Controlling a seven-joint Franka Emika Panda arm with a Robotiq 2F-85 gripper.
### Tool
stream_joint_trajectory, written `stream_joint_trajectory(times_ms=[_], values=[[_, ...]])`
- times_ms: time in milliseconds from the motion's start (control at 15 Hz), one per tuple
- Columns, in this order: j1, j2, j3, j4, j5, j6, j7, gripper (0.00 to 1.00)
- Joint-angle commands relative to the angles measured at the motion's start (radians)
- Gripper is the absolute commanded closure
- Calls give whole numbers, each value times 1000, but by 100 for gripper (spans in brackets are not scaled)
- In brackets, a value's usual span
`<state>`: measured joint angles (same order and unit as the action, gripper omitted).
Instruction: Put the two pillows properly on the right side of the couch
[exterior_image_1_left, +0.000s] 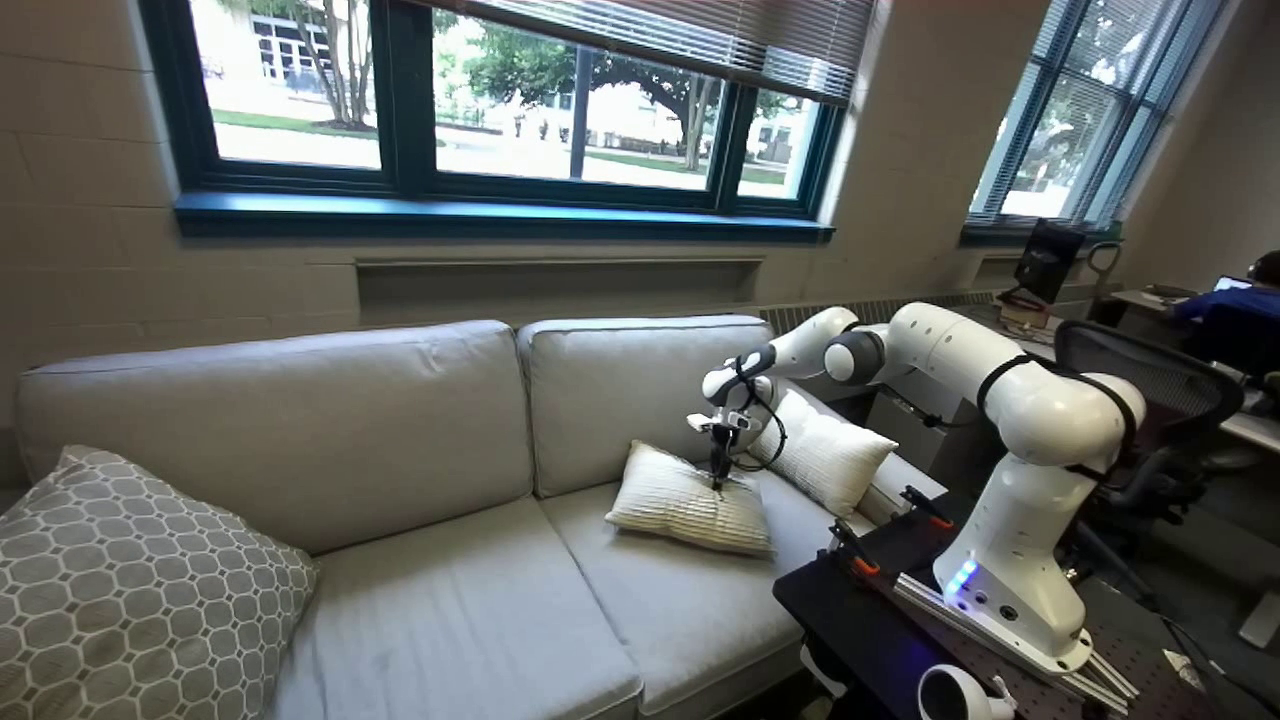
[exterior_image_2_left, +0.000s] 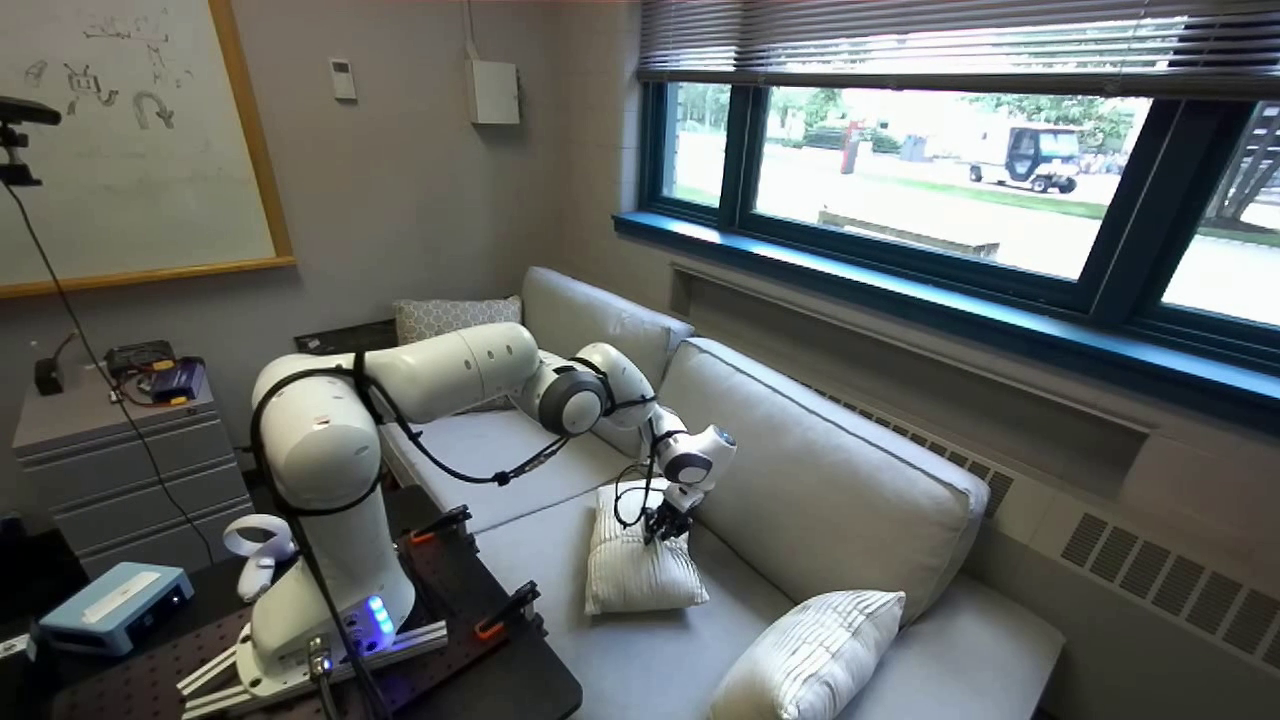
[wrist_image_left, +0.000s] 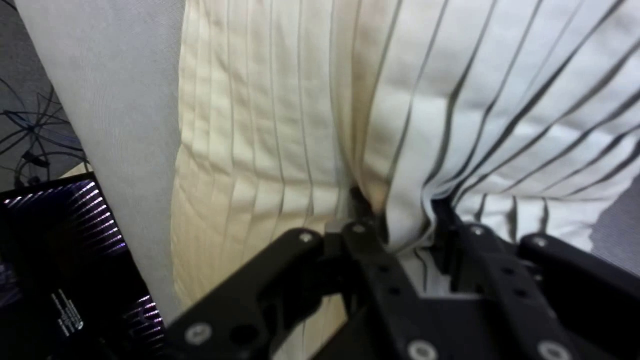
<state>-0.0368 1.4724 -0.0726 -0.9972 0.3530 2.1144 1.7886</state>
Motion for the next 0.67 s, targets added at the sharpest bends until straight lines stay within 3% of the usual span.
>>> stream_joint_trajectory(times_ms=[0, 133, 600], values=[[-10, 0, 18, -18, -27, -1, 18, 95], [-10, 0, 20, -14, -25, 2, 19, 98], [-7, -3, 16, 61, -20, 91, 35, 96]])
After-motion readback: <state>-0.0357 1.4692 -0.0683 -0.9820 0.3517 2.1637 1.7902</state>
